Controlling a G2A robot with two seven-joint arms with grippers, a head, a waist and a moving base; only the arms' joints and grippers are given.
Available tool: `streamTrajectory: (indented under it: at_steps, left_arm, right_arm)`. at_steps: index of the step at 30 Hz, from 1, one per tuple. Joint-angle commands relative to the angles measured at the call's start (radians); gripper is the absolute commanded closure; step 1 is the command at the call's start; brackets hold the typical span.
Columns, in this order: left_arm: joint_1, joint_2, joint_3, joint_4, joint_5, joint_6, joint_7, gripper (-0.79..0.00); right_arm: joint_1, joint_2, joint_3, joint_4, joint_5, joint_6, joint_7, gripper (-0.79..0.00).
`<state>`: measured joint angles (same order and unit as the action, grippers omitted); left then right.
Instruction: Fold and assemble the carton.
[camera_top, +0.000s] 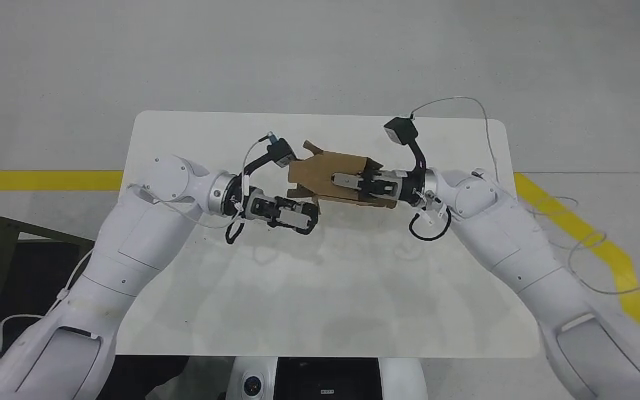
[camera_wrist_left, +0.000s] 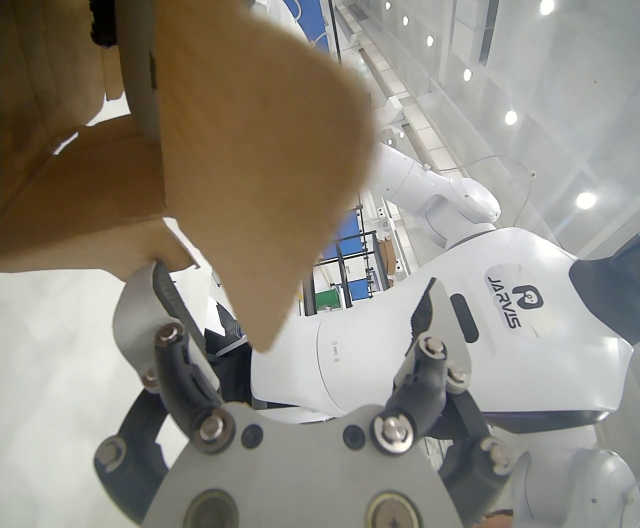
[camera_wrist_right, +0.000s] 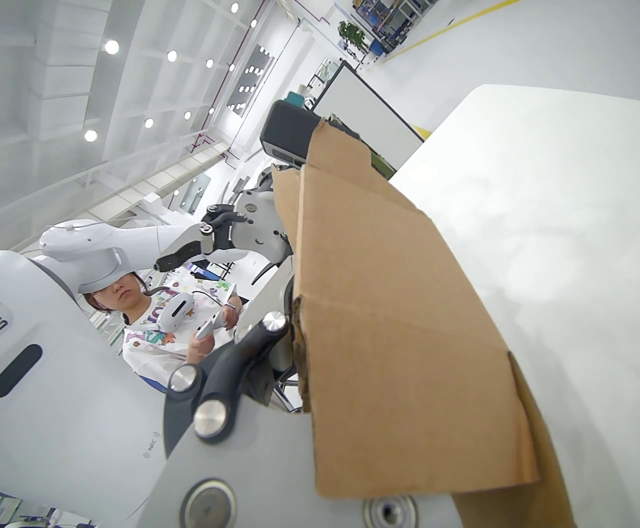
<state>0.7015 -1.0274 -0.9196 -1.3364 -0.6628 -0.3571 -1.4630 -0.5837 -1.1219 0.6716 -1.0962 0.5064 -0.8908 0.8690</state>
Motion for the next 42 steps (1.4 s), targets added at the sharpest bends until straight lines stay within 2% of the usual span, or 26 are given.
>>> streamTrajectory:
  at_steps: [1, 16, 23, 31, 42]
  left_arm:
    - [-0.001, -0.001, 0.001, 0.001, 0.001, 0.0, 0.0, -0.785]
    - [-0.004, 0.0, -0.011, 0.001, 0.017, -0.005, 0.005, -0.785]
    - [0.0, 0.003, -0.02, 0.005, 0.022, -0.007, 0.007, -0.785]
    - [0.0, 0.011, -0.049, 0.039, 0.04, -0.02, 0.02, -0.785]
    - [-0.018, 0.032, -0.091, 0.114, 0.184, -0.073, 0.073, -0.785]
  right_arm:
    - [-0.004, -0.003, 0.001, -0.006, 0.004, 0.002, 0.005, 0.0]
    - [-0.022, -0.029, 0.011, -0.005, 0.033, 0.008, 0.051, 0.0]
    - [-0.023, -0.027, 0.049, 0.032, 0.022, 0.004, 0.061, 0.0]
    - [-0.043, 0.0, 0.11, 0.026, 0.023, 0.048, 0.108, 0.0]
    - [-0.11, 0.059, 0.191, -0.063, 0.078, 0.121, 0.181, 0.0]
